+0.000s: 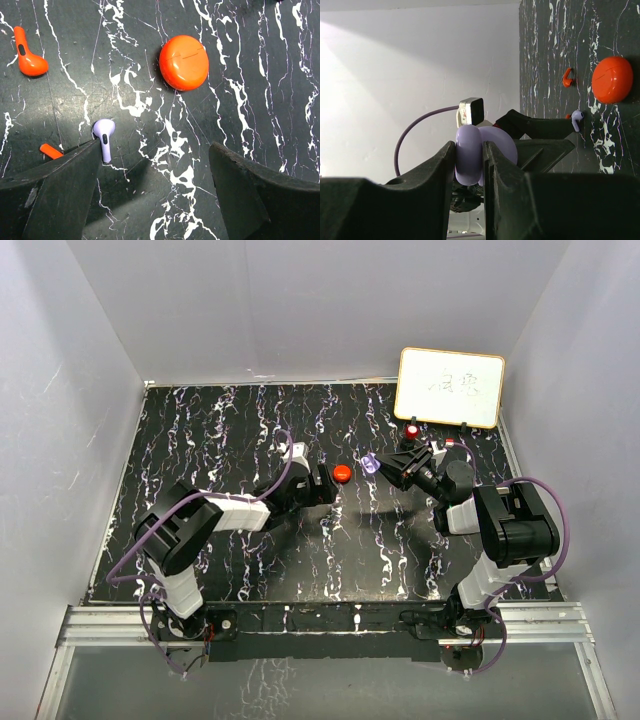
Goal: Insert the wireless bluetooth earbuds into the charging case
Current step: Pick up the earbud from the center of the board.
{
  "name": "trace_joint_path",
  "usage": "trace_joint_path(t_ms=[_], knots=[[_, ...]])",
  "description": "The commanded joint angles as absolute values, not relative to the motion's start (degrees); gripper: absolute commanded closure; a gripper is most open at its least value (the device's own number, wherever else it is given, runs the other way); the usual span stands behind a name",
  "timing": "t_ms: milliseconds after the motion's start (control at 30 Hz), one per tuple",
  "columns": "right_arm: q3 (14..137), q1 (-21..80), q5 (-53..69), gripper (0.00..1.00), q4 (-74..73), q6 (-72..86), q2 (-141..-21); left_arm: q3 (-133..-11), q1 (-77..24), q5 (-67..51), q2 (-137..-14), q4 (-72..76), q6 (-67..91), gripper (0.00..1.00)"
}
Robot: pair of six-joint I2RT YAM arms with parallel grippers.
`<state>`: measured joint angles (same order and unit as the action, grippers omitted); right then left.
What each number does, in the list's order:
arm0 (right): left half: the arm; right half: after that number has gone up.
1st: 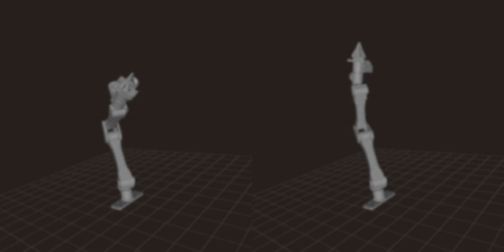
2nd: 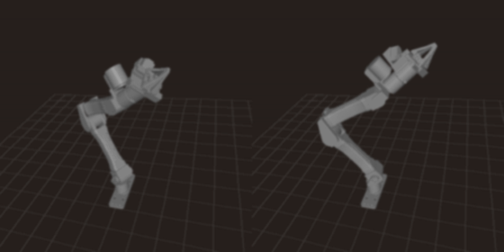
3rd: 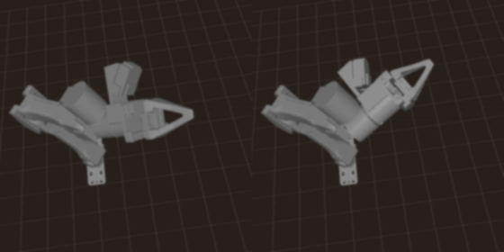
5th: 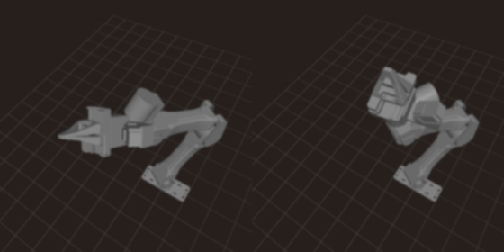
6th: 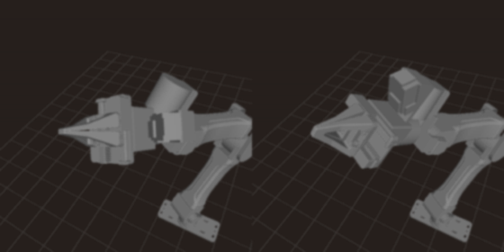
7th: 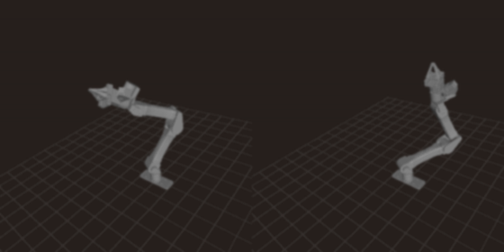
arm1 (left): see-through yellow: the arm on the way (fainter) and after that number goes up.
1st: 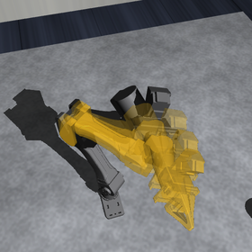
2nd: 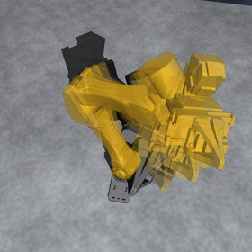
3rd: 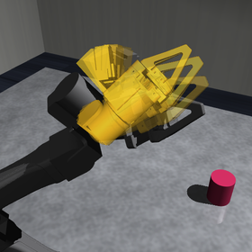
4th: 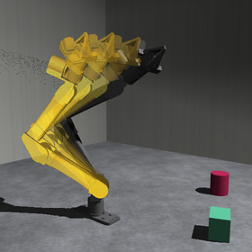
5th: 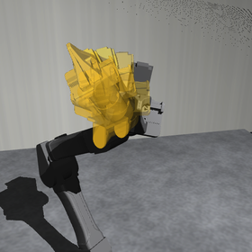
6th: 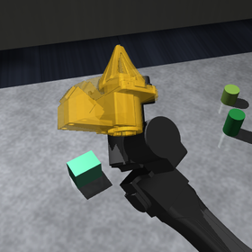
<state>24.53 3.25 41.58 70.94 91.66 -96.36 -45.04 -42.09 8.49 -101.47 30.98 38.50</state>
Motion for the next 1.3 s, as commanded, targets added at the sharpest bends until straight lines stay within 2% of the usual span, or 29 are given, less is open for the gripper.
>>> trace_joint_path(t_ms=[0, 367, 500, 667, 800, 1267], knots=[[24.70, 2.98, 41.83, 1.00, 75.32, 91.67, -96.21, -46.63, -41.33, 8.02, -102.09, 28.01, 37.31, 0.14], [25.03, 2.96, 41.84, 1.00, 75.41, 91.85, -96.17, -51.26, -40.87, 9.84, -103.00, 18.27, 34.43, 0.15], [25.05, 2.92, 41.79, 1.00, 75.41, 91.76, -96.33, -54.24, -40.86, 11.54, -103.57, 12.22, 32.39, 0.21], [24.96, 2.98, 41.75, 1.00, 75.41, 91.67, -96.35, -57.39, -40.82, 13.11, -104.34, 6.48, 30.09, 0.22], [24.88, 2.96, 41.68, 1.00, 75.41, 91.60, -96.37, -59.43, -40.85, 14.14, -105.33, 2.80, 27.44, 0.33], [24.61, 2.92, 41.66, 1.00, 75.41, 91.49, -96.24, -64.59, -43.10, 19.73, -110.22, -3.38, 21.72, 0.46]])
